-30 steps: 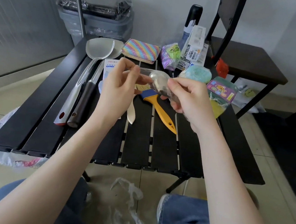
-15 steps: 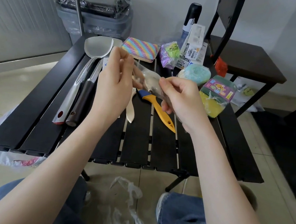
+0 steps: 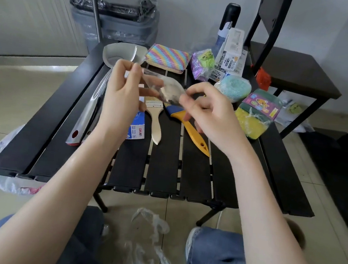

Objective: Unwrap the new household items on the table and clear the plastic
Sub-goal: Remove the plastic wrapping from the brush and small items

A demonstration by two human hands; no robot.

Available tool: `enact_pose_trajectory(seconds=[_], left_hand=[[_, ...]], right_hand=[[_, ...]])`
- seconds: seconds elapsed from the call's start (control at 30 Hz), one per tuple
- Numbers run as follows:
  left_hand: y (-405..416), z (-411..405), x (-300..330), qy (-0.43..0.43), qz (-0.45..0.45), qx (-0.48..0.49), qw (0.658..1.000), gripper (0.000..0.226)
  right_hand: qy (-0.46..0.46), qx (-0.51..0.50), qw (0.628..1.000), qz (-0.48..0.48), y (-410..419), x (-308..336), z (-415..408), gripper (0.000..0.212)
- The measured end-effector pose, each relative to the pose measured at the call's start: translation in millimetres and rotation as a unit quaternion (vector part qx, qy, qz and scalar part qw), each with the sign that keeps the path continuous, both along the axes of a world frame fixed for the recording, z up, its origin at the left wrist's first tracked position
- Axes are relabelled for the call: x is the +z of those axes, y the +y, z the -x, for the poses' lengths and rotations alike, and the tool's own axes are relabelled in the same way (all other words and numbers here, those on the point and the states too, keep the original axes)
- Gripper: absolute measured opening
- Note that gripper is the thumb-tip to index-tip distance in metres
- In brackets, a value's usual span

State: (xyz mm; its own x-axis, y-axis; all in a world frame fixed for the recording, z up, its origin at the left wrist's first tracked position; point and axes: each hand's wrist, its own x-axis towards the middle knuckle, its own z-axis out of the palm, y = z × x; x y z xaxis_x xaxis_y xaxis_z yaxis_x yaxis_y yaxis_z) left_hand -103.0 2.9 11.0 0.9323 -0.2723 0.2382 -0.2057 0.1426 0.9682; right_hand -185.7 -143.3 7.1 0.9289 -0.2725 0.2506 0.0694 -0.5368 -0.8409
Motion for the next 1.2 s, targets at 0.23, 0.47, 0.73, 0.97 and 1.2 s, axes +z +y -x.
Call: enact_pose_trajectory(seconds=[0.23,0.47,0.73,0.97,1.2], left_hand=[[0.5,-2.1,-2.9,0.013,-0.016,-0.018,1.0,0.02],[1.8,-4.7,-1.6,0.0,-0.038,0.005,0.999,0.02],[2.6,-2.5,-0.2,-0.022,-0.06,-0.013,0.998,0.017],[4.3,-2.0,-0.1,-0.006,-0.04,-0.026,0.999,0.02],[-2.5,4.0,4.5,0.145,0.12,-0.119,0.975,0.021]], right_hand=[[-0.026,-0.051,0.996,0.069,-9.3,-2.2,2.5,0.015],[-0.017,-0.072,0.989,0.132,-14.0,-3.2,4.0,0.017],[-0.023,-0.058,0.976,0.207,-11.2,-5.2,1.5,0.021],[-0.03,-0.077,0.978,0.191,-10.9,-3.4,0.6,0.019],[-0.038,-0.089,0.981,0.167,-10.5,-1.9,-0.9,0.017]])
